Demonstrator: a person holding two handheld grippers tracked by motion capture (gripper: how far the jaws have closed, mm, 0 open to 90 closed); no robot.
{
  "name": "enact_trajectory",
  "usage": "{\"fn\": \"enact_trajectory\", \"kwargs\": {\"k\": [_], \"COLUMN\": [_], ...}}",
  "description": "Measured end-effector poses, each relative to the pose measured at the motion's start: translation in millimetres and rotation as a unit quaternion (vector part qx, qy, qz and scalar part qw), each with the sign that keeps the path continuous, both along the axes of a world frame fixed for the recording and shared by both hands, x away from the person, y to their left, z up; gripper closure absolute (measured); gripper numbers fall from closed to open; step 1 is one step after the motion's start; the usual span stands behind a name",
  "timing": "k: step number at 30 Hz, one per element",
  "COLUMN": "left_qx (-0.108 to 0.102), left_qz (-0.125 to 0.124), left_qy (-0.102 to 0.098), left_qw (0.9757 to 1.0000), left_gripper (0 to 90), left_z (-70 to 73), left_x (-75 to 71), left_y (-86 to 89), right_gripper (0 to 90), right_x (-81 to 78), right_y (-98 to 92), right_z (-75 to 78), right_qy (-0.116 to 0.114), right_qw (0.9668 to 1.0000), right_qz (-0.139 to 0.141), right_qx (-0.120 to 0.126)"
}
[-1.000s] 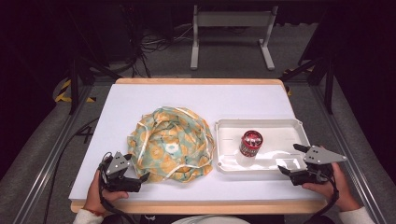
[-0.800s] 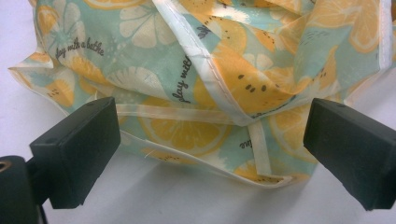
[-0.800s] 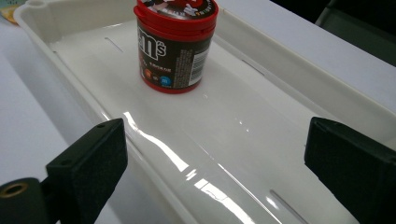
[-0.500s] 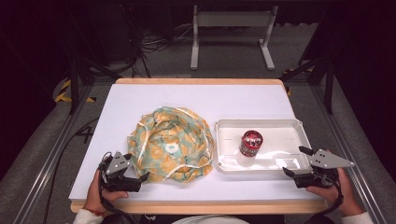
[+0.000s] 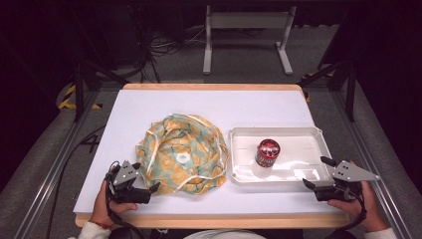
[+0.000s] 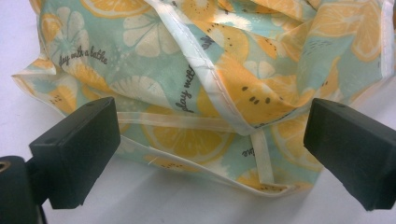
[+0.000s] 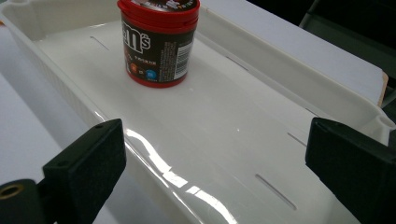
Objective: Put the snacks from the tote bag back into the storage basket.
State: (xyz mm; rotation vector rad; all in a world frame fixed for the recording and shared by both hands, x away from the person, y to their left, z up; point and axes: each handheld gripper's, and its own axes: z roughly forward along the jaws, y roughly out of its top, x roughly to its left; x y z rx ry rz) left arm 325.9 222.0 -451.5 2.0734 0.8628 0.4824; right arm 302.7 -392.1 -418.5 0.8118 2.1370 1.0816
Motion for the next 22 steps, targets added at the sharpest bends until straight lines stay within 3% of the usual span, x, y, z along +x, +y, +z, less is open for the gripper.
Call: {"fn": "enact_trajectory", "kwargs": {"k": [22], "left_qx": [-0.010], "left_qz": [0.003], "left_qy": [0.005], "left_qw": [0.9999], "left_gripper": [4.5], "left_z": [0.5], "left_x": [2.1], "left_y": [0.6], "right_gripper": [6.7], "right_x": [1.4], "right_y": [6.1], "right_z": [0.0], "right_qy": [-0.003], "right_qw": [1.0000], "right_qz": [0.009], "right_qx": [0.001]}}
